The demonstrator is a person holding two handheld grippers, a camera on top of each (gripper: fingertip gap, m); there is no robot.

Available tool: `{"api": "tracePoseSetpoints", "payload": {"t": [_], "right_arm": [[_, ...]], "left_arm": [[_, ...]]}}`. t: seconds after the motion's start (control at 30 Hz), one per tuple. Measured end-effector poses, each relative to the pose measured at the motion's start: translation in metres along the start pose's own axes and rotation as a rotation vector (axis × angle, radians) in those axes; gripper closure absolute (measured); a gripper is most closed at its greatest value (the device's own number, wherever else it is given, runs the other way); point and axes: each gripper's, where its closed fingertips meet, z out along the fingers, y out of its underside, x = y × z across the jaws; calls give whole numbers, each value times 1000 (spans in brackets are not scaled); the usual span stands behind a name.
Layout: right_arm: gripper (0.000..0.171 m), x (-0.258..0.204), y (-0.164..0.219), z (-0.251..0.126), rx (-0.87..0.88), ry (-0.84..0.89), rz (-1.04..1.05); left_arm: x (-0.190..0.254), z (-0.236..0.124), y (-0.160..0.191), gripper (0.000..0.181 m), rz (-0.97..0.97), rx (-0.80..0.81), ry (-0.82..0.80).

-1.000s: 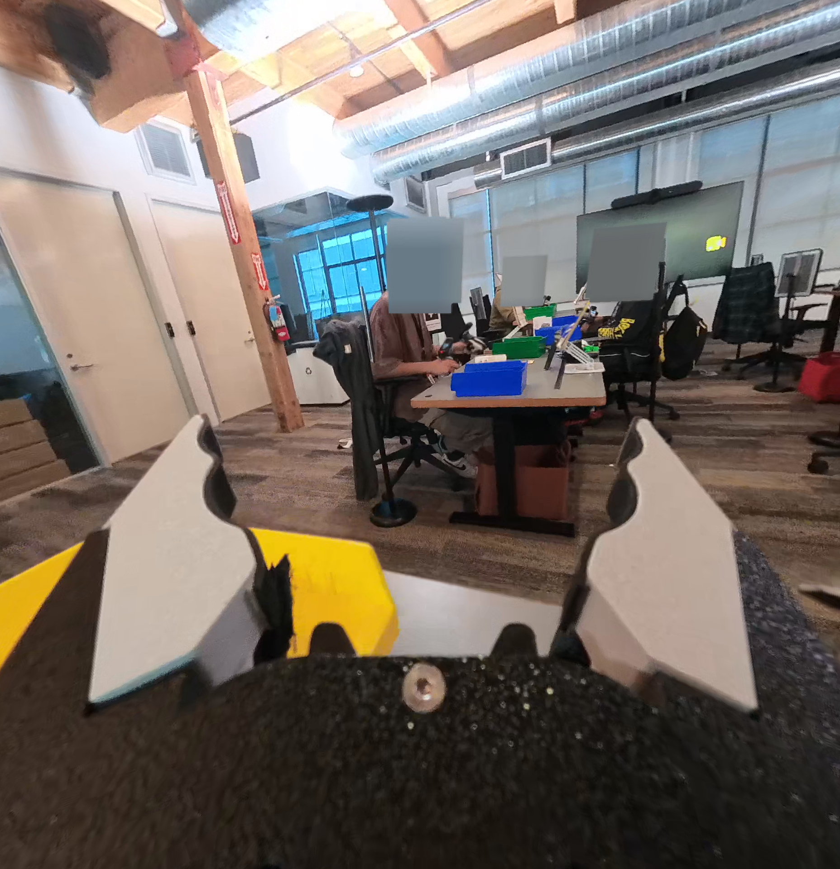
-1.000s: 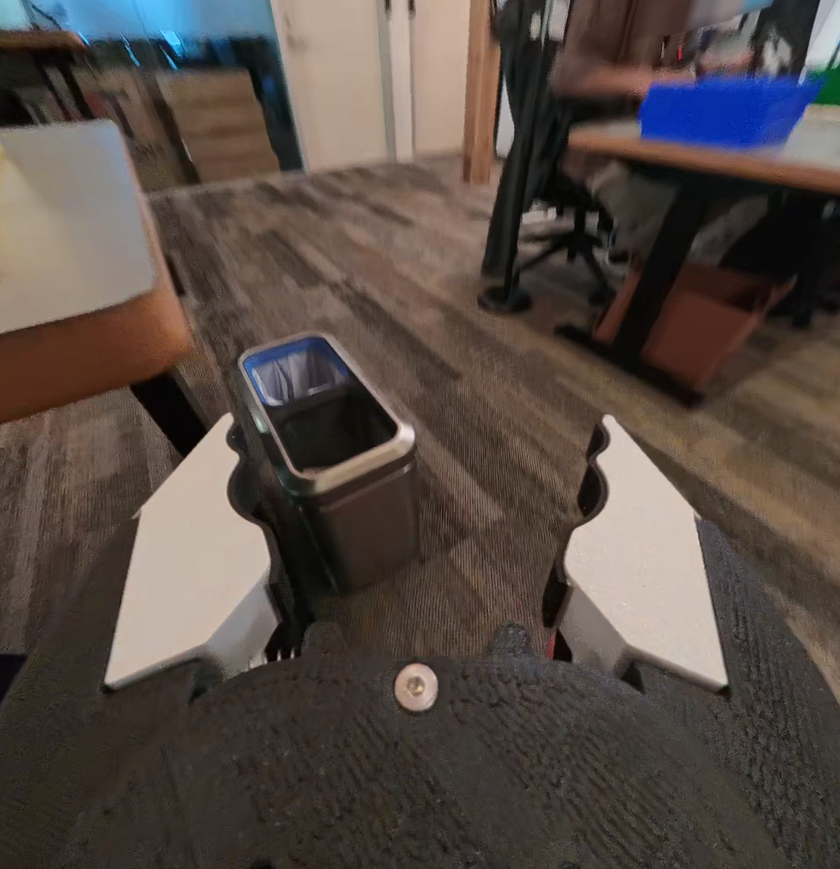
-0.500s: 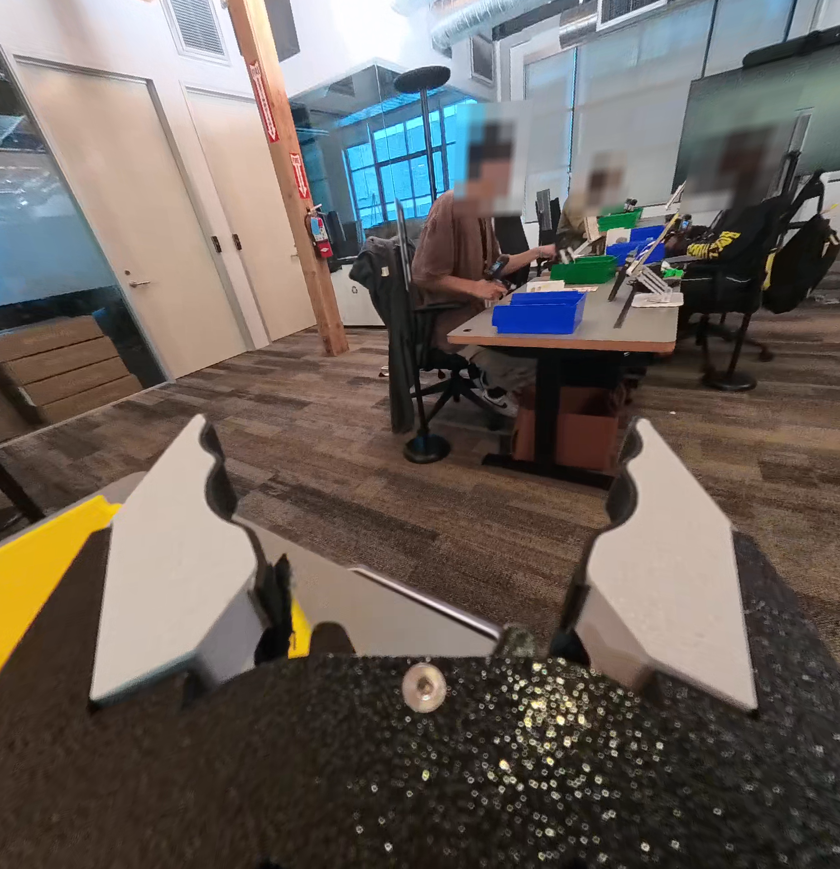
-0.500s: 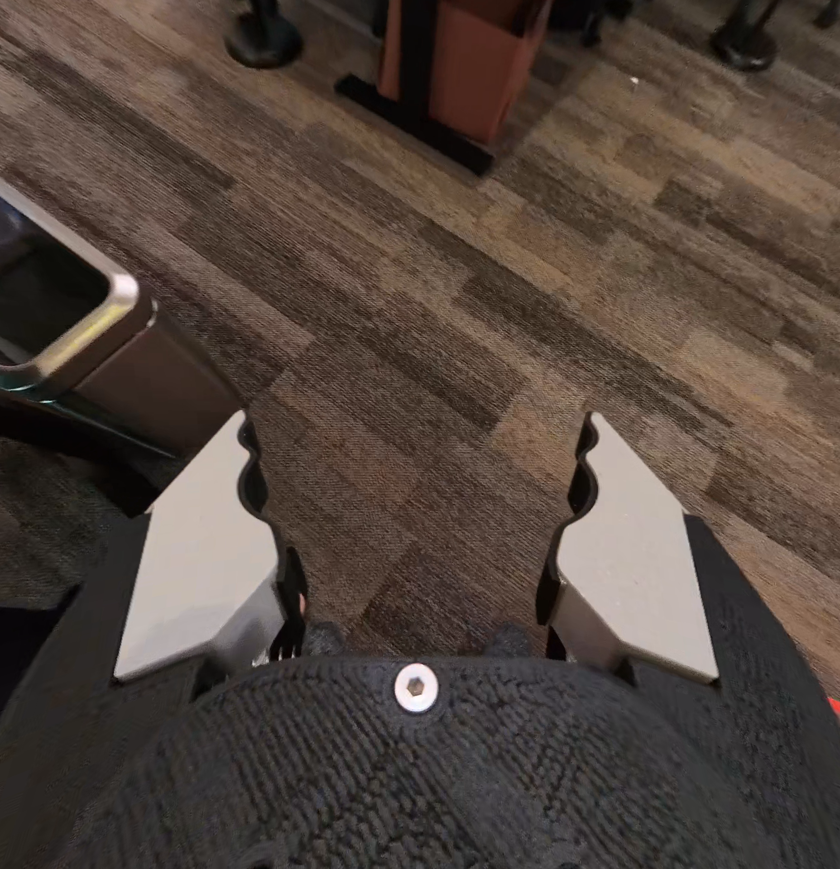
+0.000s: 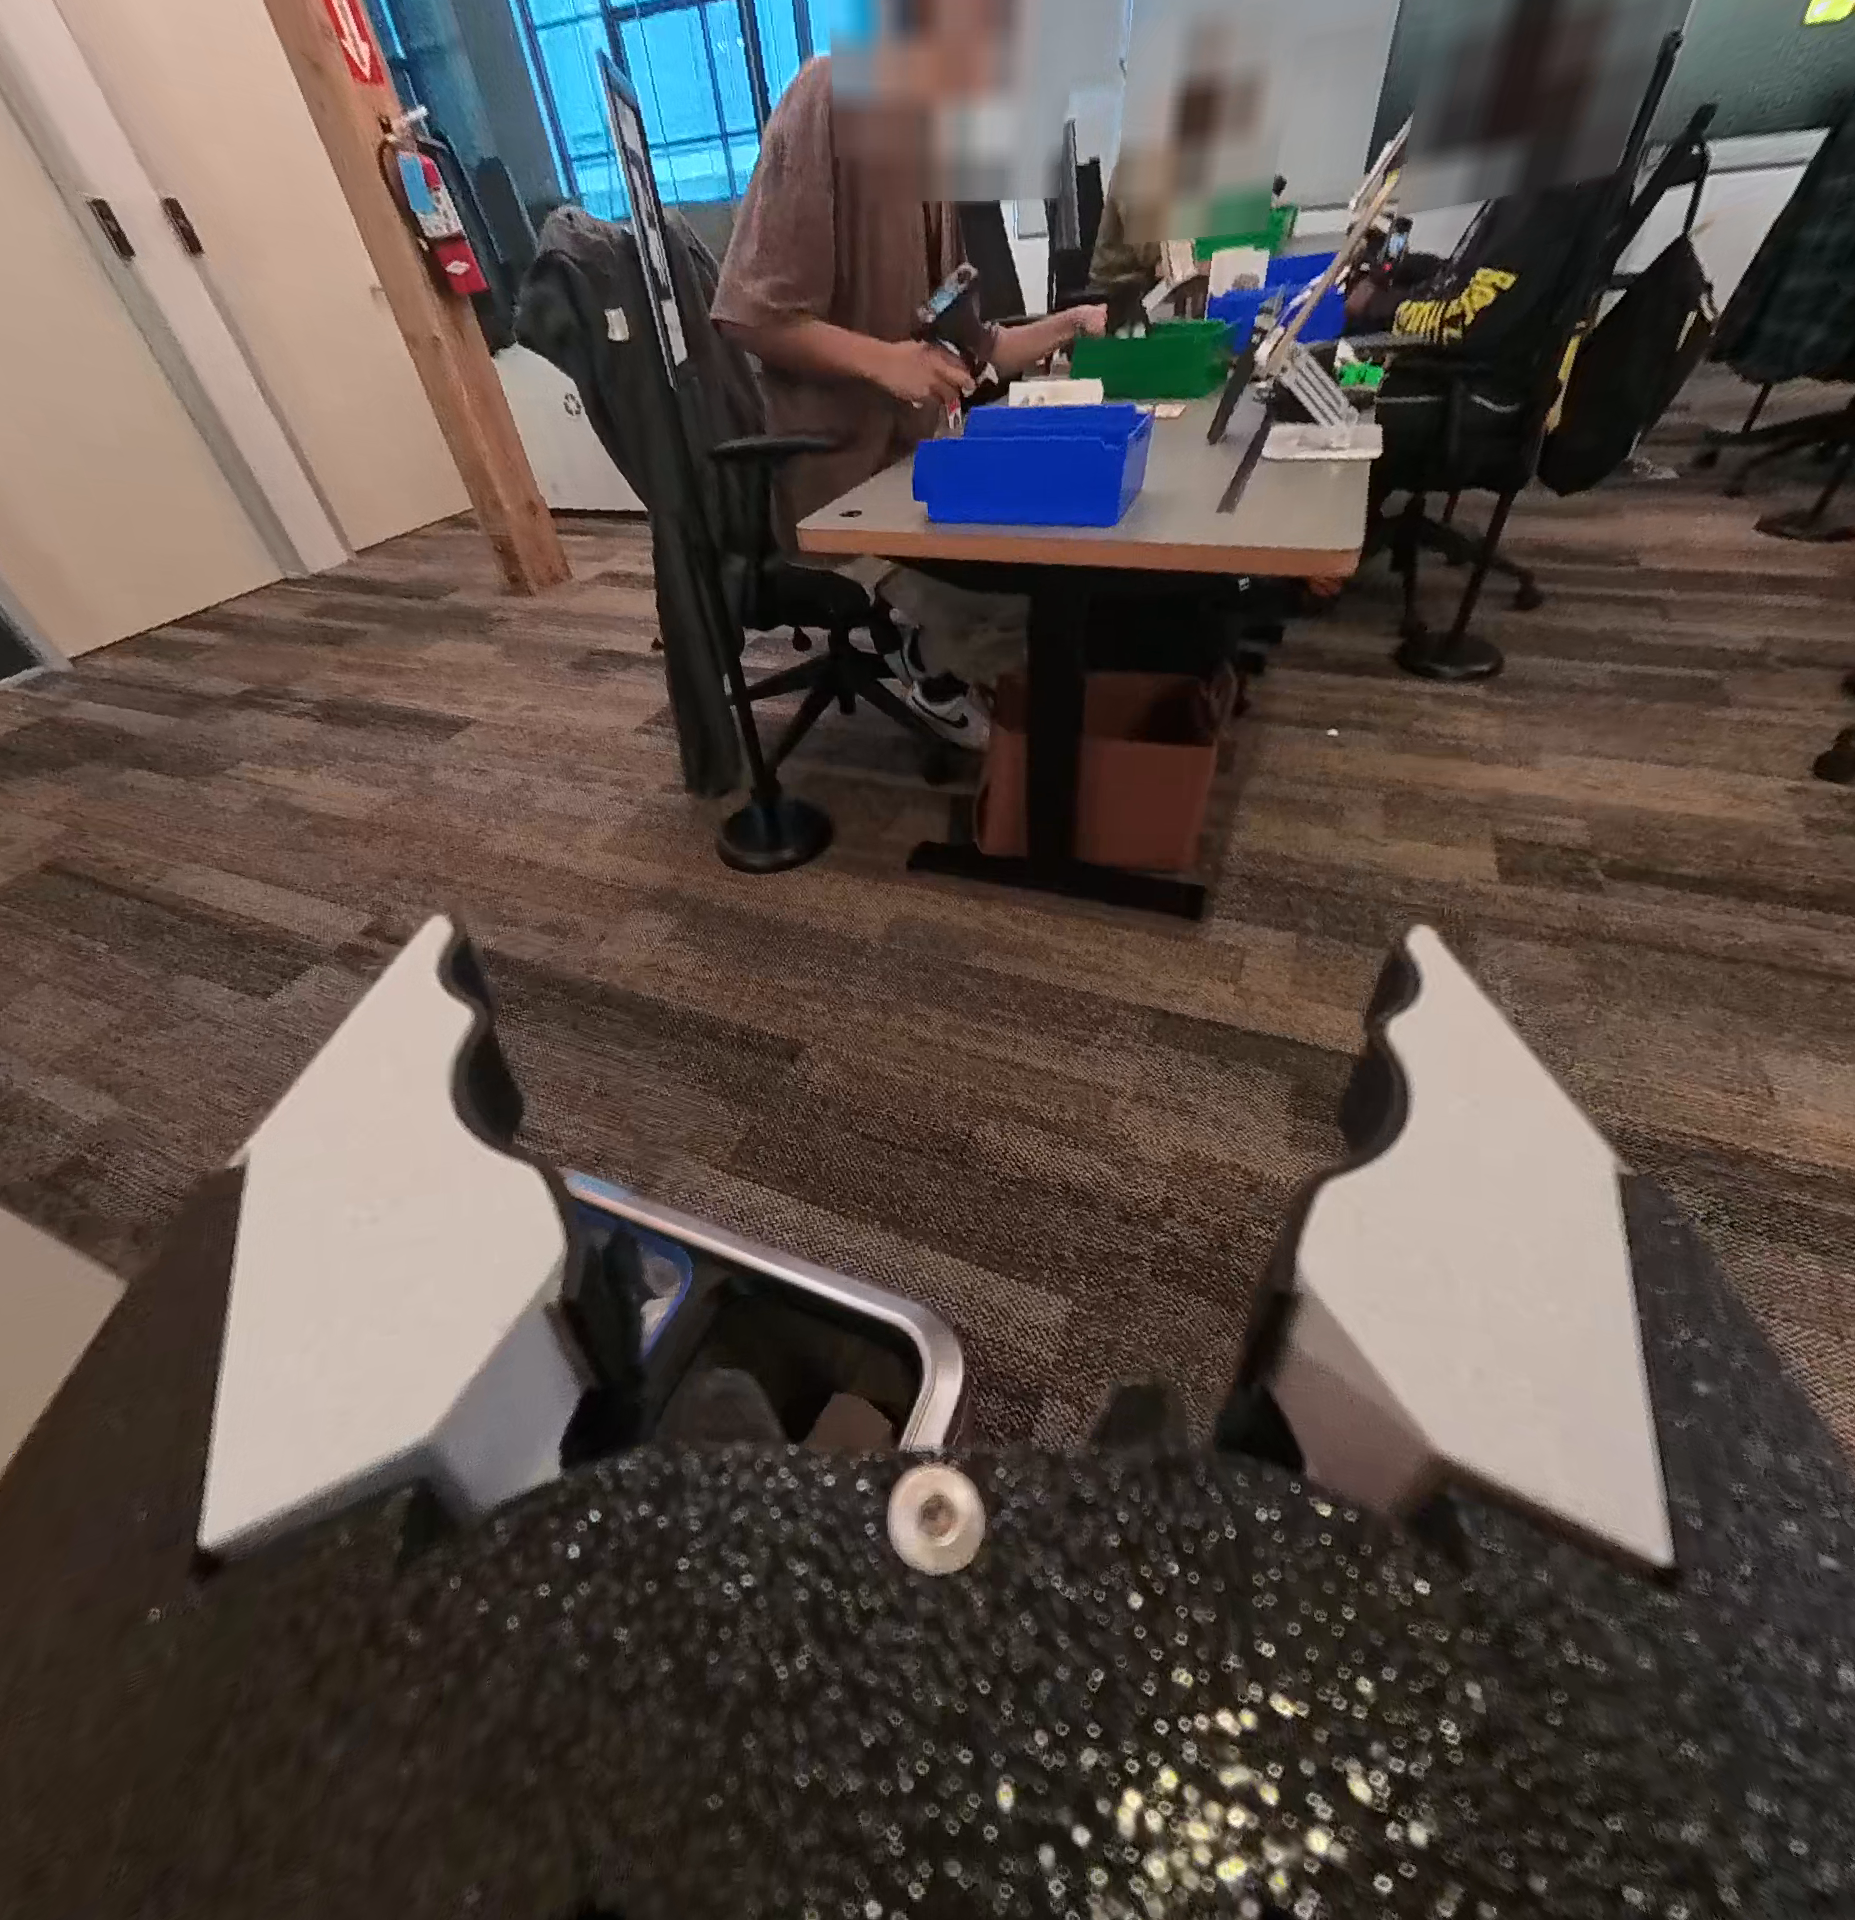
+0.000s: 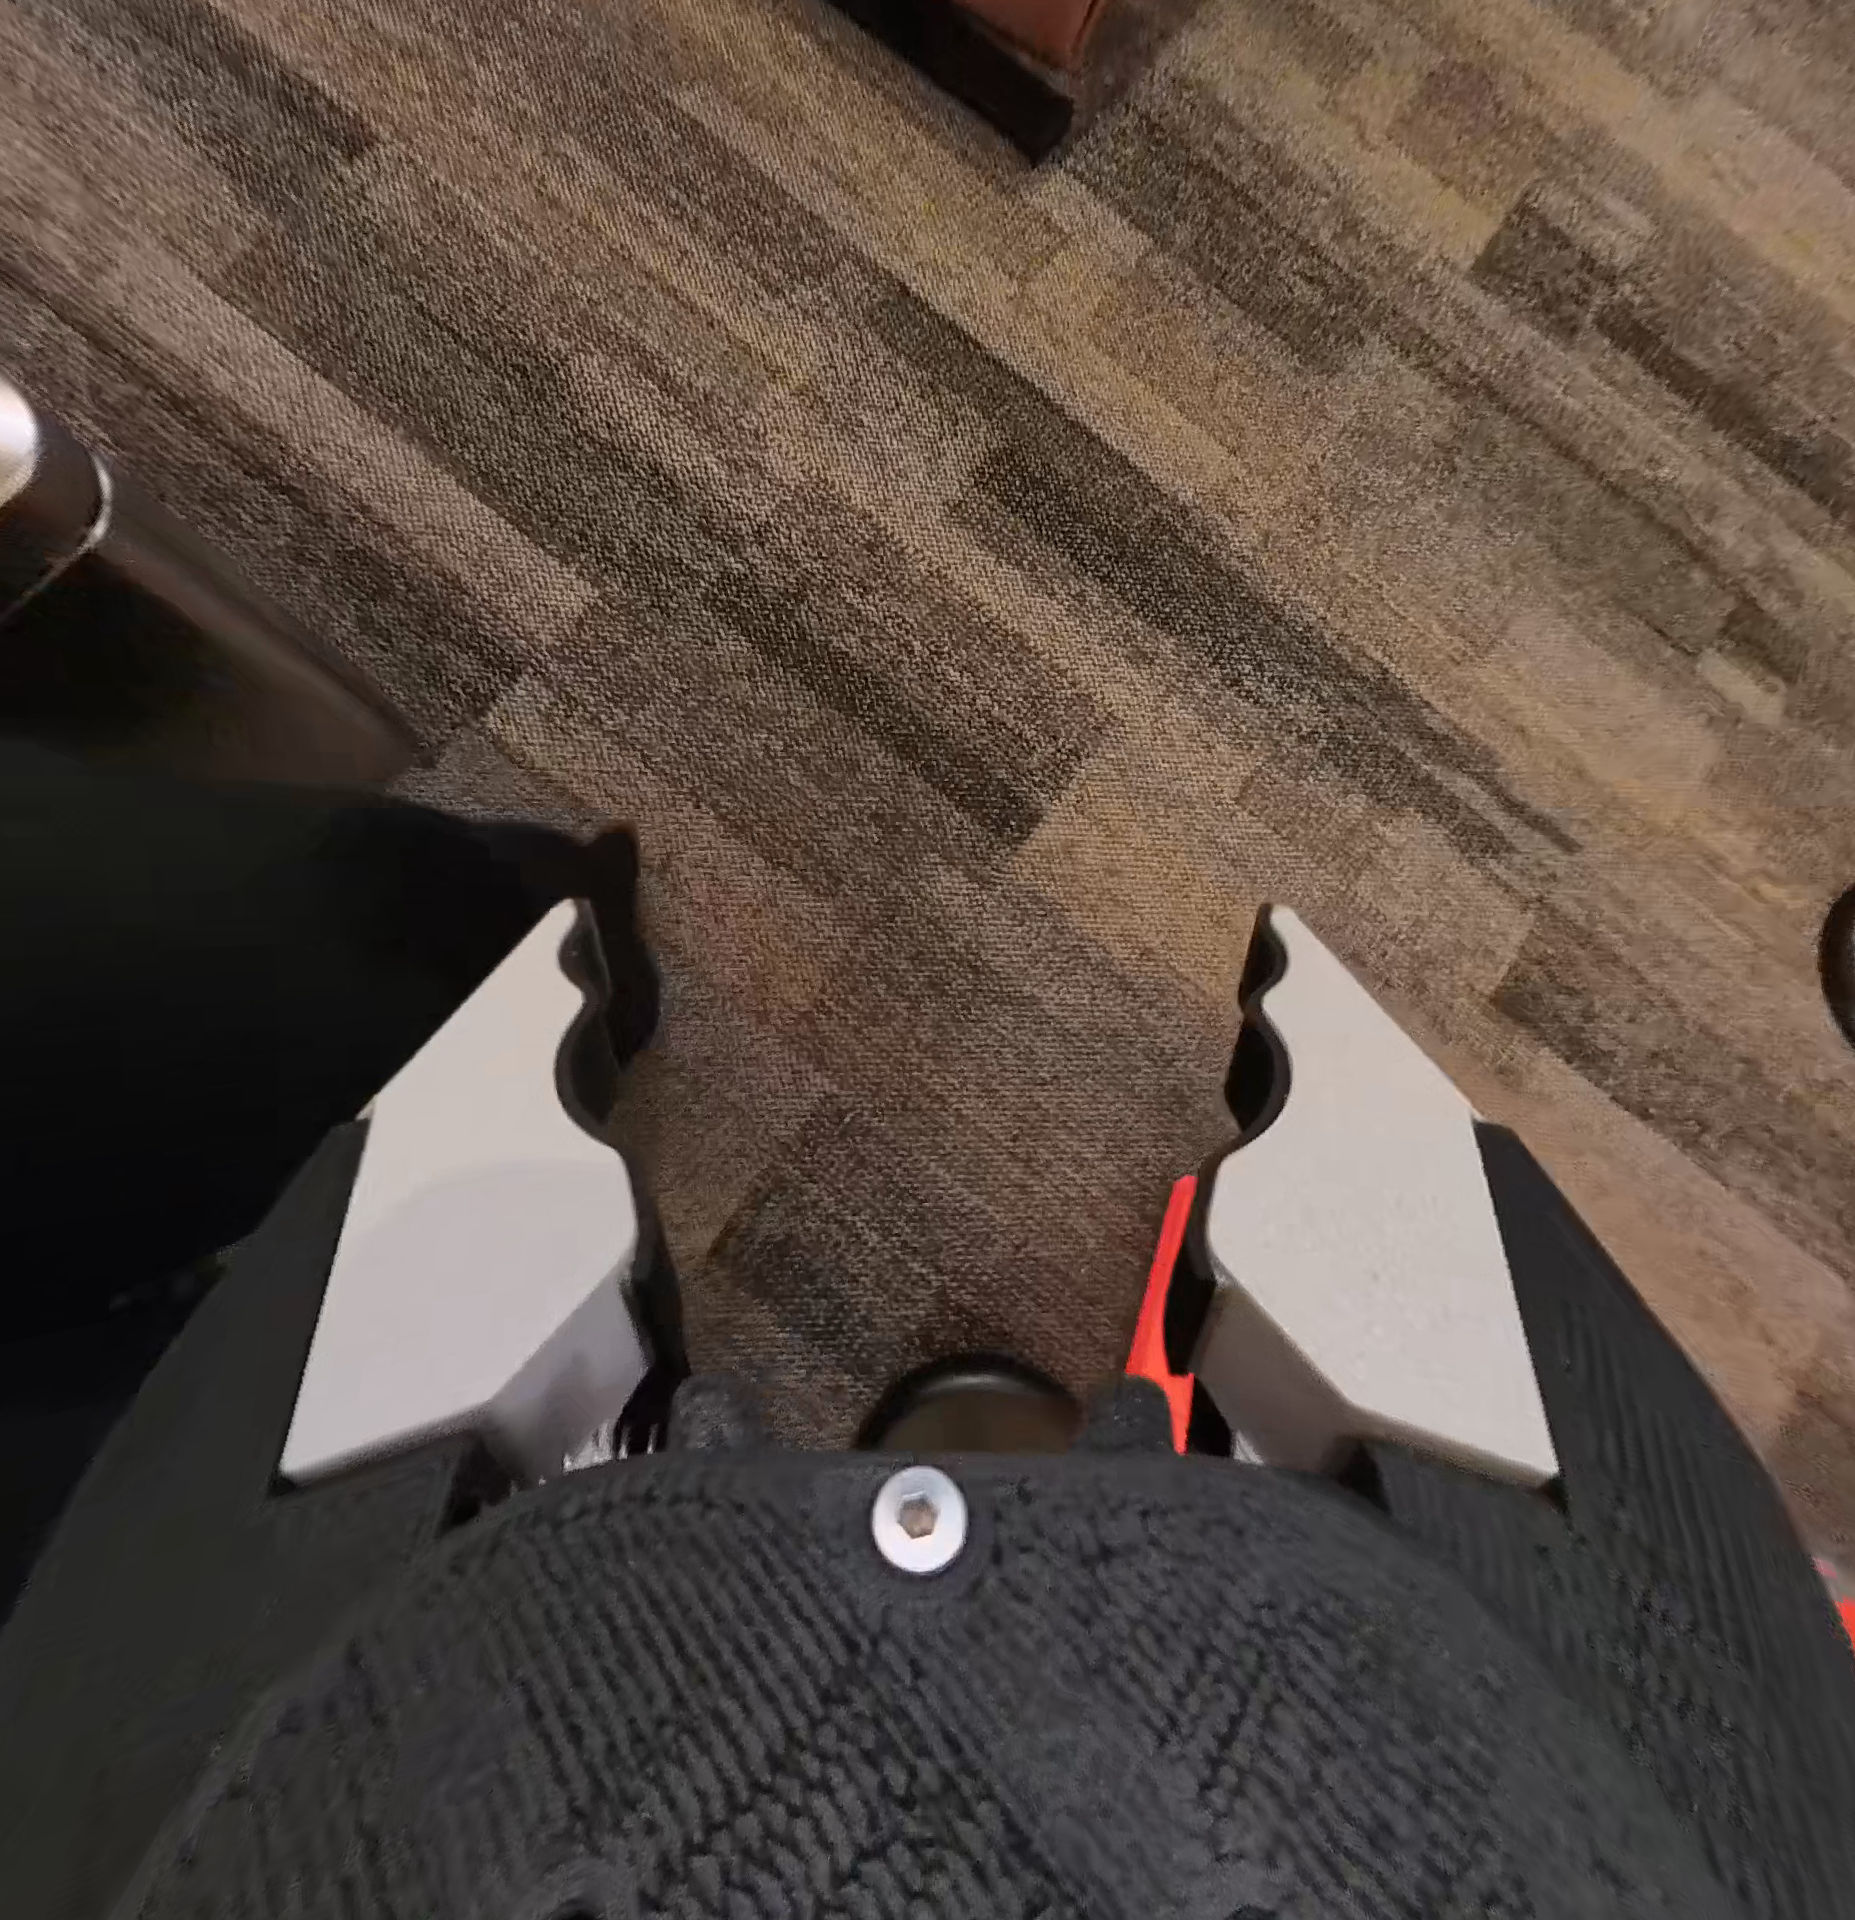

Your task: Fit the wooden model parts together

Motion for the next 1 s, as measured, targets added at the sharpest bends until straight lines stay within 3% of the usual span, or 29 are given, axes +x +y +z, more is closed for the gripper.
{"api": "tracePoseSetpoints", "payload": {"t": [0.3, 0.4, 0.57, 0.77, 0.87, 1.0], "right_arm": [[53, 53, -97, 102, -42, 10, -70], [53, 63, -152, 142, -90, -21, -120], [53, 64, -279, 226, 4, -53, -143], [54, 22, -391, 330, 40, -162, -249], [54, -15, -447, 383, 46, -255, -369], [55, -81, -549, 451, 134, -413, -554]], "left_arm": [[-12, 133, 28, 22, -22, -101, -32], [-33, 169, 40, 22, -25, -188, -112], [-58, 224, 45, 22, -3, -264, -142], [-113, 289, 57, 23, -29, -326, -284], [-145, 311, 84, 22, -67, -399, -392], [-177, 323, 115, 22, -149, -479, -551]]}}
